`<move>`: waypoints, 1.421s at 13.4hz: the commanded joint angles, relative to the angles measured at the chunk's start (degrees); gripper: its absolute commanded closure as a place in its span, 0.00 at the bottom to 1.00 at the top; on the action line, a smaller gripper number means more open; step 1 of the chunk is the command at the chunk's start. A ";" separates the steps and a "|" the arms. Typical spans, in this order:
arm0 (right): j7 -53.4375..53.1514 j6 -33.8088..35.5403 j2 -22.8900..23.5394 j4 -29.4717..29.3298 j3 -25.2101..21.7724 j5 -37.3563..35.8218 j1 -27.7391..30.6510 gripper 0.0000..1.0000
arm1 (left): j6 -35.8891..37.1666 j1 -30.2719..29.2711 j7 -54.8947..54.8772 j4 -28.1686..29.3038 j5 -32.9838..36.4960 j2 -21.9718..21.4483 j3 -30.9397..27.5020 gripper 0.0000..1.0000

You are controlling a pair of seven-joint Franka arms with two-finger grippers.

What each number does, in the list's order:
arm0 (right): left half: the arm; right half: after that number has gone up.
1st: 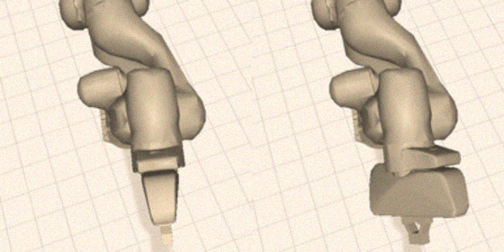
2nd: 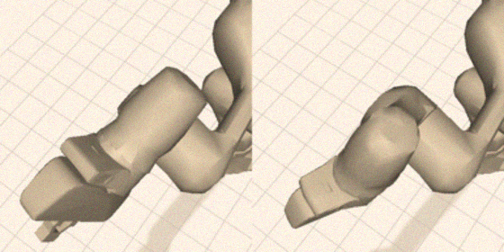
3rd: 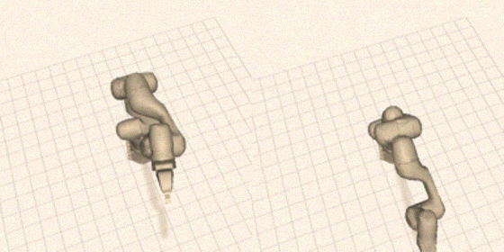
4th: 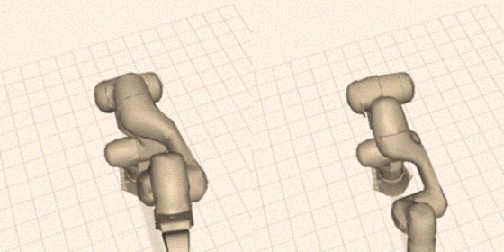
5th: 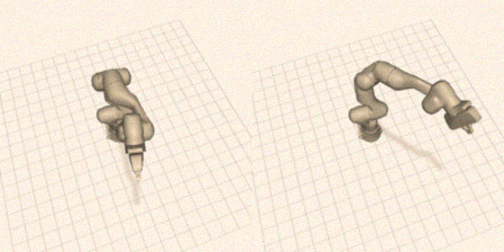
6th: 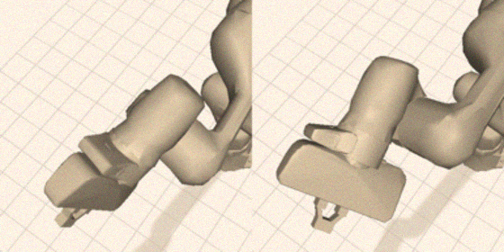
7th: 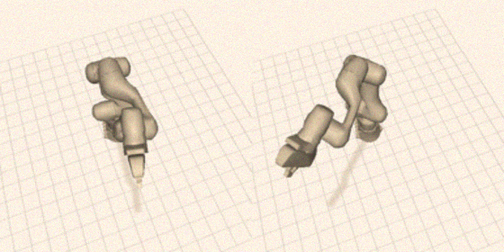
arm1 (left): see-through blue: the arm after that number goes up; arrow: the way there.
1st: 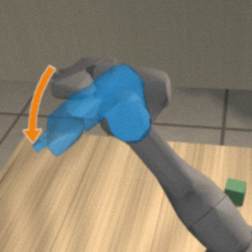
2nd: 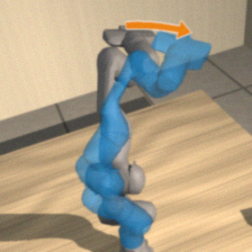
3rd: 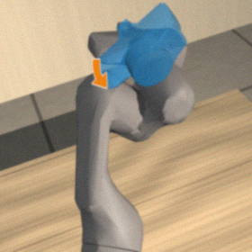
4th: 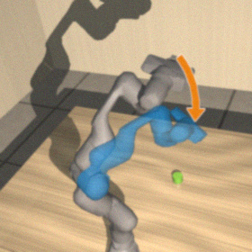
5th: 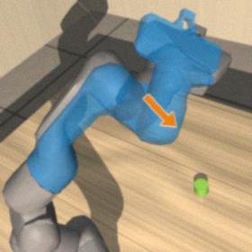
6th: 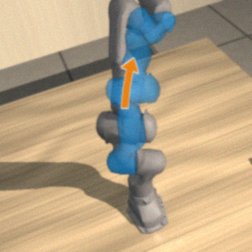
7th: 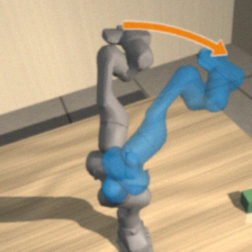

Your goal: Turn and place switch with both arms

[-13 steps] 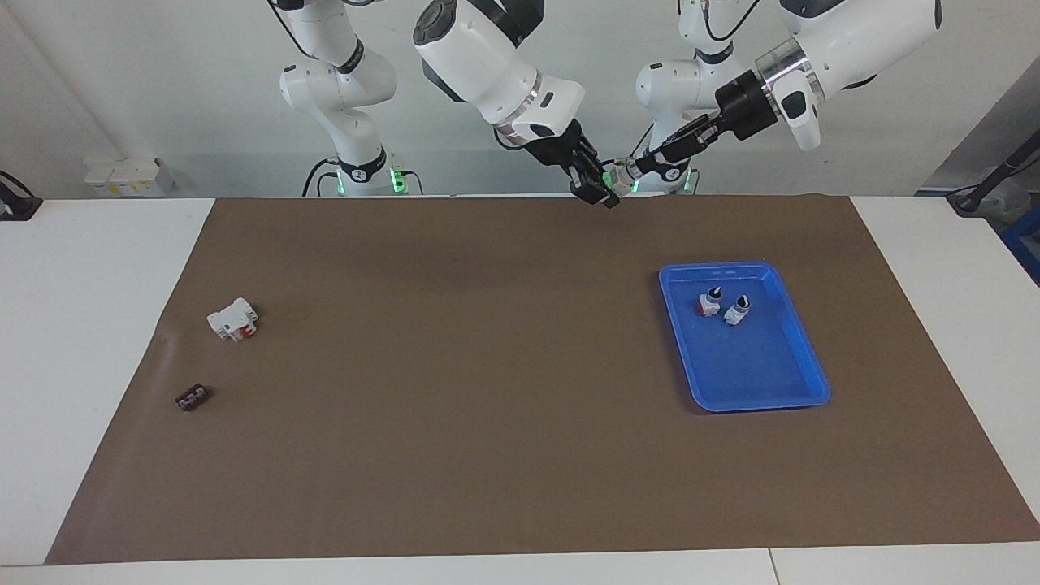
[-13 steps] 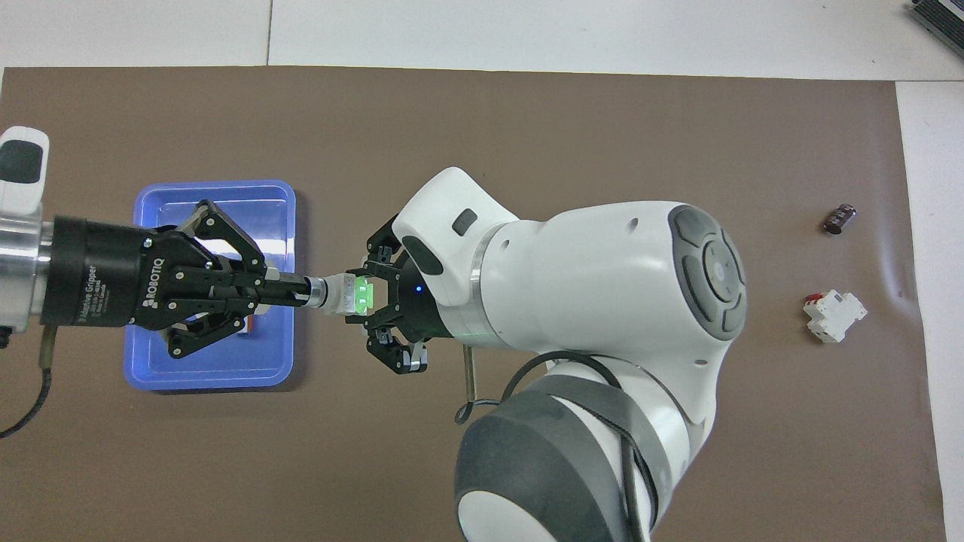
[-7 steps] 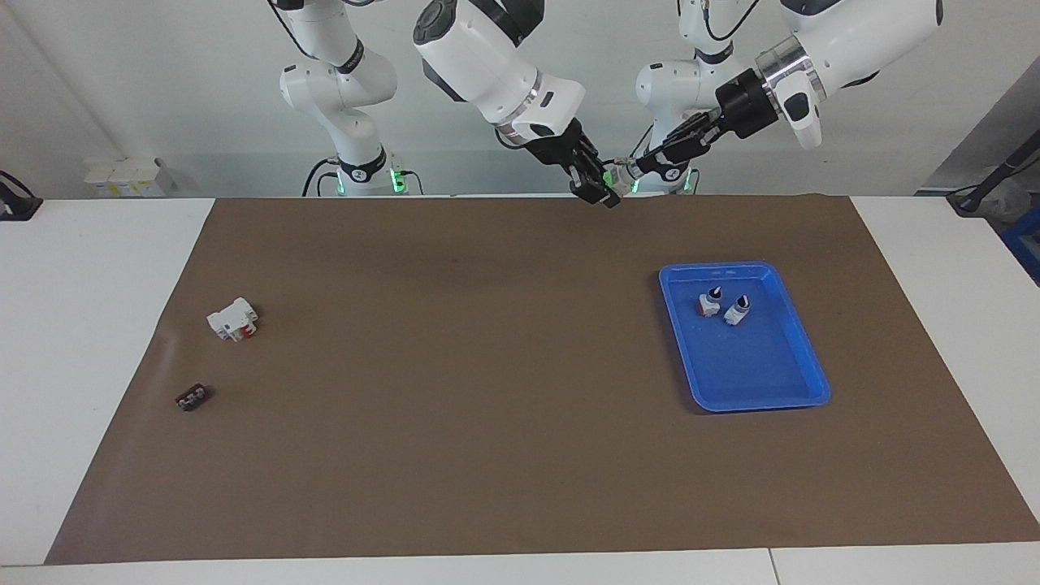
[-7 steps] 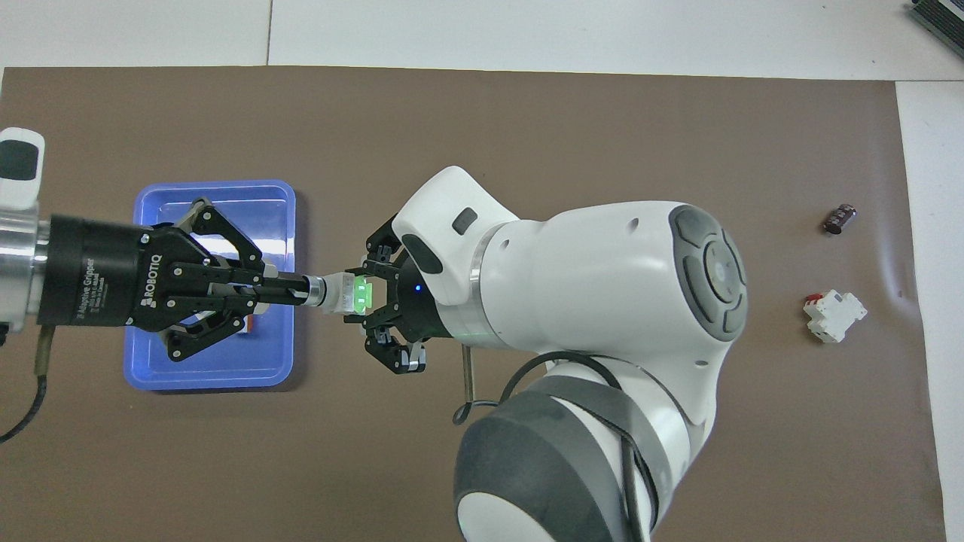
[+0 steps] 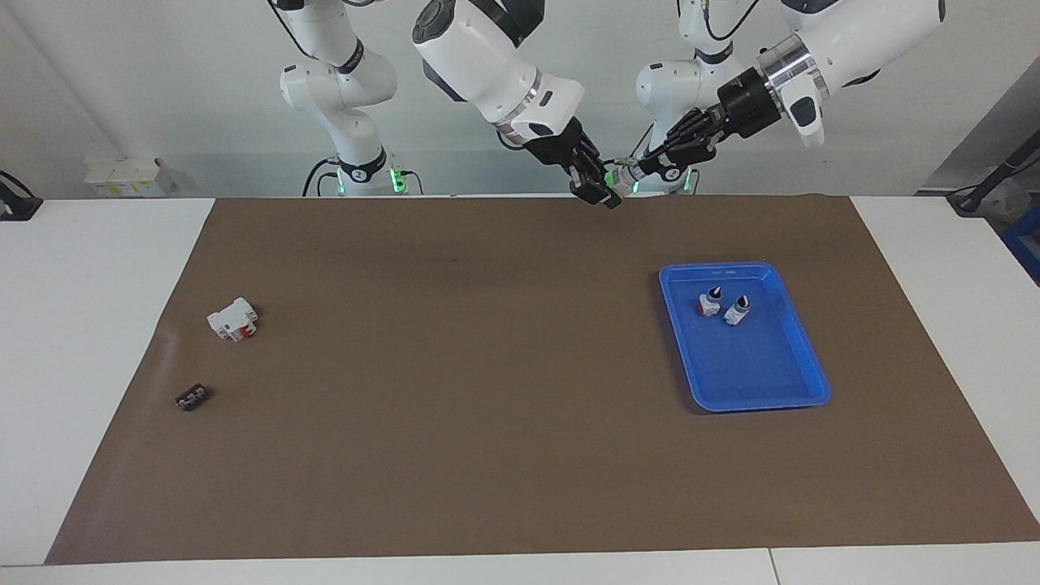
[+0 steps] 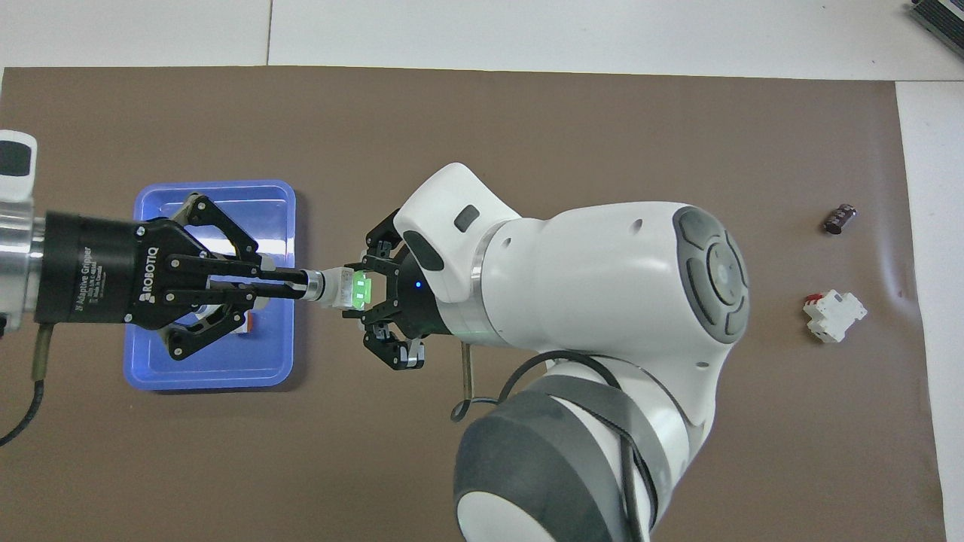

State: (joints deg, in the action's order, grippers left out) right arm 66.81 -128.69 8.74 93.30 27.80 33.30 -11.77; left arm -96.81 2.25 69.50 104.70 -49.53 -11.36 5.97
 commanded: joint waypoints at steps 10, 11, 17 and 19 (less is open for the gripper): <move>-5.64 -1.30 0.05 -0.05 0.68 0.53 -0.62 1.00 | -3.03 -0.58 1.96 0.50 2.86 -0.42 0.53 1.00; -6.34 -1.39 0.05 -0.14 0.68 0.45 -0.53 0.01 | -2.86 -1.19 1.96 0.50 3.38 -0.42 0.53 1.00; -6.52 -1.30 -1.09 -0.05 -0.11 0.53 0.96 0.00 | -3.29 -2.60 0.73 1.73 7.68 -0.86 0.44 1.00; -6.69 -1.39 -1.09 -0.14 -0.02 0.53 4.81 0.00 | -3.99 -2.43 -1.46 2.69 11.63 -1.12 0.53 1.00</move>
State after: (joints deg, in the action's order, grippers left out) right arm 61.01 -129.85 8.37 92.91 27.42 33.30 -10.57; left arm -99.30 0.13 69.85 105.55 -40.69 -11.34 6.03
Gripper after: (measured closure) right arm 0.000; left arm 0.903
